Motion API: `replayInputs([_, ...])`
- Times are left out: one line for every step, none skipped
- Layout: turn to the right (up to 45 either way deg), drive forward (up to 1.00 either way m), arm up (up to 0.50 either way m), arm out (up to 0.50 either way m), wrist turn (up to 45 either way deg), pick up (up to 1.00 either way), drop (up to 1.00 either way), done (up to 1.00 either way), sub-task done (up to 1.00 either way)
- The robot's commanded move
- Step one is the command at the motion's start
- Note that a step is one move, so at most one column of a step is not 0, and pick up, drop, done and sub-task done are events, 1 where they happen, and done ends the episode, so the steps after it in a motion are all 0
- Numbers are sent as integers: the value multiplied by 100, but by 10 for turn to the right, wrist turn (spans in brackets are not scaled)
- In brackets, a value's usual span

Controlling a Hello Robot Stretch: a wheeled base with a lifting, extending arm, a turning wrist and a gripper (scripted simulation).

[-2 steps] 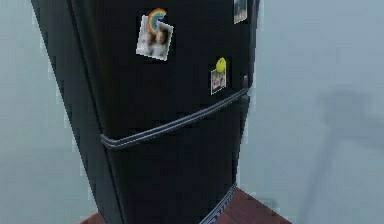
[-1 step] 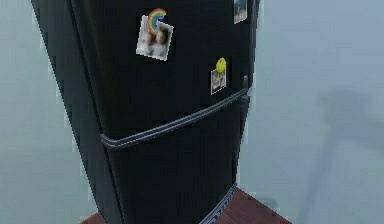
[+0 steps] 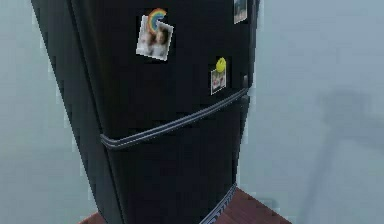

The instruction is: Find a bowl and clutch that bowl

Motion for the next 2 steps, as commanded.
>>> replayInputs([0,0,-28,0,0,0,0,0,0])
replayInputs([0,0,0,0,0,100,0,0,0])
